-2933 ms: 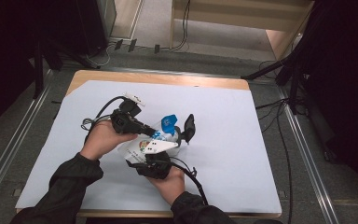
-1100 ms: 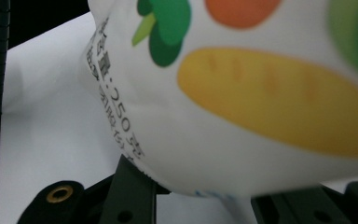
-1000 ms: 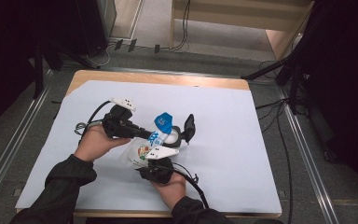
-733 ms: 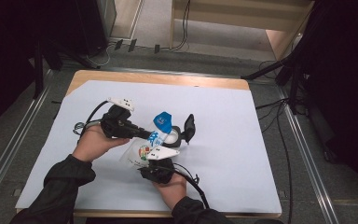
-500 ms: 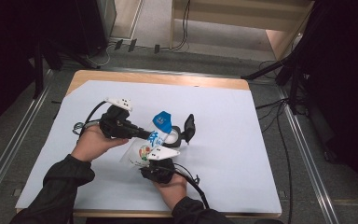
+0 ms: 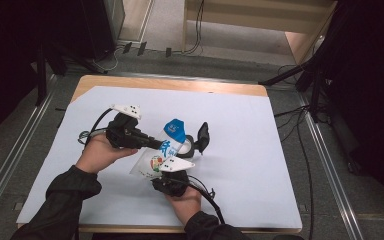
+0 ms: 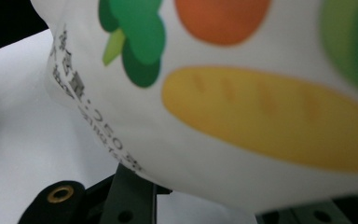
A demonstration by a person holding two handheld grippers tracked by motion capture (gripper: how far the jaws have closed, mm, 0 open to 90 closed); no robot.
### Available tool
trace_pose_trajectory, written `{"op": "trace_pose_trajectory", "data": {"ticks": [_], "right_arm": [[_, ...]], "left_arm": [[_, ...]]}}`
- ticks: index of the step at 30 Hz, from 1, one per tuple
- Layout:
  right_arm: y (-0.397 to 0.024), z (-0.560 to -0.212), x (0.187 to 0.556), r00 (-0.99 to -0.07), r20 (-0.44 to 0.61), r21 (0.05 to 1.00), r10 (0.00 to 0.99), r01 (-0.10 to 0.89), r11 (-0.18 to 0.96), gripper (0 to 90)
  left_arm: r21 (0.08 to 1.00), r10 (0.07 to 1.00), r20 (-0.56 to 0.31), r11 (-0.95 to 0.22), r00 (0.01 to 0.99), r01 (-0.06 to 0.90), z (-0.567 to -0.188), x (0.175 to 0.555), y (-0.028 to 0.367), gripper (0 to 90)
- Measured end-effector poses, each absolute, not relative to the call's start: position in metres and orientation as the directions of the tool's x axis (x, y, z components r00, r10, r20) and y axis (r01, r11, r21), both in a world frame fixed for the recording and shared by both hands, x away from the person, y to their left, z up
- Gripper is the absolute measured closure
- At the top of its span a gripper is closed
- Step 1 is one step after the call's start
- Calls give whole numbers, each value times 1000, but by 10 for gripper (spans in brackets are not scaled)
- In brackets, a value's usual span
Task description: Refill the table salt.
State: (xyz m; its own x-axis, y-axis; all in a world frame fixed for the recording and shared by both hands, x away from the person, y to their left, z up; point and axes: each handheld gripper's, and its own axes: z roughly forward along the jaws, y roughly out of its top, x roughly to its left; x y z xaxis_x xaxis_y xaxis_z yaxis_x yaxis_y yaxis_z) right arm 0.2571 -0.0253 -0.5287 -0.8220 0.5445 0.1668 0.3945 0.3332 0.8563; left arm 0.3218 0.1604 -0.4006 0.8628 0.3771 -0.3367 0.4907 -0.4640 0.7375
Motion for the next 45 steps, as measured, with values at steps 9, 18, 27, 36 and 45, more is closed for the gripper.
{"op": "trace_pose_trajectory", "data": {"ticks": [9, 18, 27, 36, 45], "right_arm": [[-27, -529, 256, -822, 168, 862, 545, 390, 323, 693], [-32, -528, 259, -808, 200, 858, 555, 418, 299, 686], [-35, -526, 262, -801, 220, 855, 556, 433, 286, 679], [-37, -526, 264, -795, 247, 839, 554, 461, 288, 679], [-39, -525, 265, -794, 263, 833, 548, 474, 286, 678]], "left_arm": [[718, 397, -317, -493, 861, 491, -395, 318, 163, 900], [712, 402, -323, -494, 857, 500, -393, 318, 168, 900], [717, 410, -312, -490, 857, 496, -391, 316, 176, 900], [692, 409, -333, -506, 849, 515, -392, 315, 184, 900], [689, 394, -357, -502, 847, 523, -391, 314, 193, 900]]}}
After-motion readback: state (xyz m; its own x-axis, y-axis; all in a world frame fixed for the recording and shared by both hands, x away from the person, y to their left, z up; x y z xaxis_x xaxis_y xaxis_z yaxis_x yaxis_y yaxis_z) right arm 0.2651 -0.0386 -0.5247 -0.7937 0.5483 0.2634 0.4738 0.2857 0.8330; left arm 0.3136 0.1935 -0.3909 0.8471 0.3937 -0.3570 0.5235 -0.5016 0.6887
